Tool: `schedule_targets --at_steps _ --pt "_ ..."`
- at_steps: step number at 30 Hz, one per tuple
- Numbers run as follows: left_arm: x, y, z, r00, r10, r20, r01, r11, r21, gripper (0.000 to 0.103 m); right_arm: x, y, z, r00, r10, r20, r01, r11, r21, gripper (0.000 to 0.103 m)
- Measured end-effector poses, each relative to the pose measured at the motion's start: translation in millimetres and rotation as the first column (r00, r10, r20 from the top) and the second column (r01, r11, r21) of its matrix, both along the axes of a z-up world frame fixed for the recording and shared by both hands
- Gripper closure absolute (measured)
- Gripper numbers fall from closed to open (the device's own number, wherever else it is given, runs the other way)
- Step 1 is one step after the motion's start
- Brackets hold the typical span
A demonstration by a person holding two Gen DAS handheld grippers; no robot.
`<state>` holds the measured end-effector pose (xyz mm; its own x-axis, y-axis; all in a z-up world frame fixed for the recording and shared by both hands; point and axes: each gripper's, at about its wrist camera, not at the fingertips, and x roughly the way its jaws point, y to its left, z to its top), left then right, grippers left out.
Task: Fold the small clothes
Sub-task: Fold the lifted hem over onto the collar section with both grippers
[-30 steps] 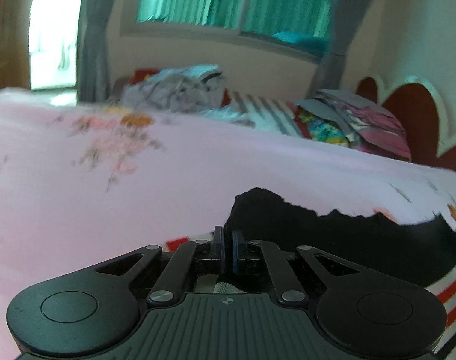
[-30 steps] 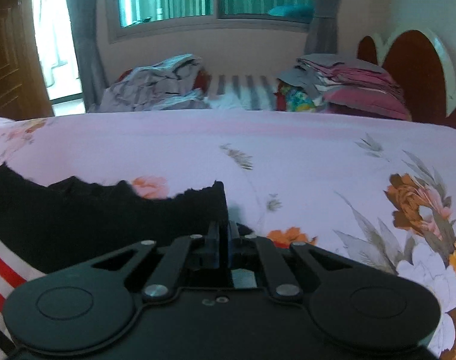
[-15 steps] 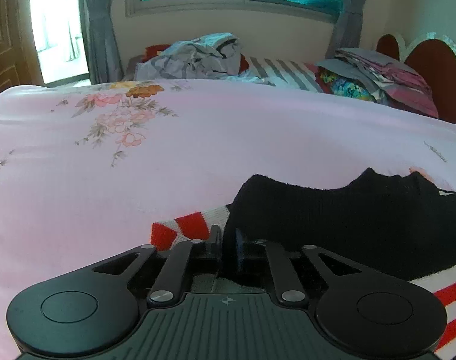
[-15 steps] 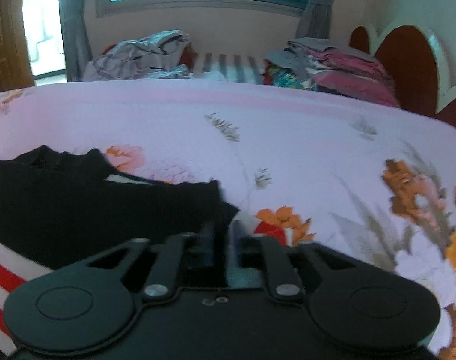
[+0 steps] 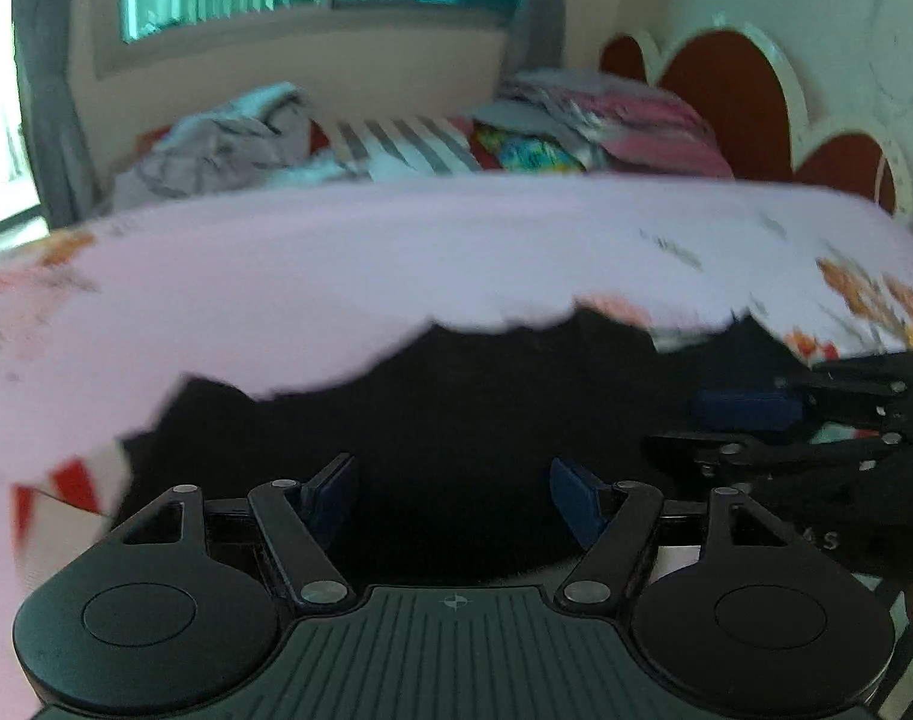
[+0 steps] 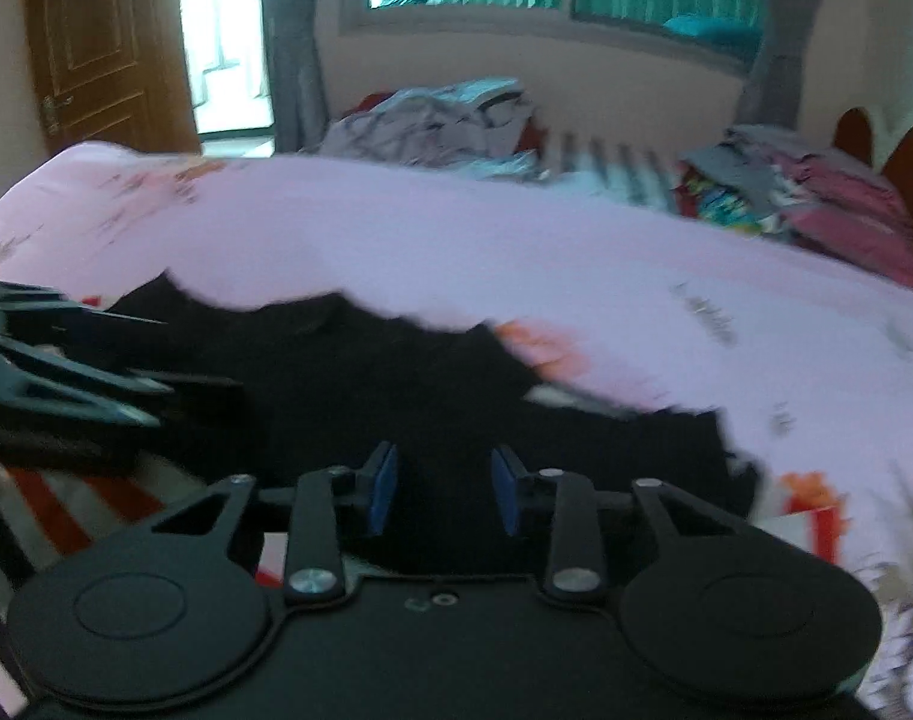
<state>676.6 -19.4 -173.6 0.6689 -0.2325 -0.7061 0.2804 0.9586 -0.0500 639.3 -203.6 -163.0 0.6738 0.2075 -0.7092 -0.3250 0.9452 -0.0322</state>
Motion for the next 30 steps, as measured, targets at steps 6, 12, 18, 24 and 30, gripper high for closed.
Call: schedule_targets --at_steps 6,12,18,24,30 --pt "-2 52 -8 0.991 0.133 0.006 -0.133 0.991 0.000 0.033 3 -60 -2 0.969 -0.241 0.047 0.243 0.969 -0.049 0.067" --pt "-13 96 -16 0.986 0.163 0.033 -0.159 0.982 -0.102 0.033 -3 -96 -6 0.953 -0.299 0.047 0.301 0.953 -0.028 0.054" --pt "-18 76 -9 0.984 0.165 0.062 -0.166 0.986 0.003 0.033 -10 -82 4 0.946 -0.304 0.113 0.314 0.946 -0.078 0.053" --pt "-52 51 18 0.985 0.136 0.106 -0.131 0.990 -0.051 0.033 -47 -53 25 0.984 -0.155 0.086 0.151 0.987 0.048 0.063" --pt "-73 5 11 0.996 0.073 0.058 -0.073 0.997 -0.001 0.033 -65 -9 21 0.999 -0.041 0.018 0.039 0.995 0.096 0.089"
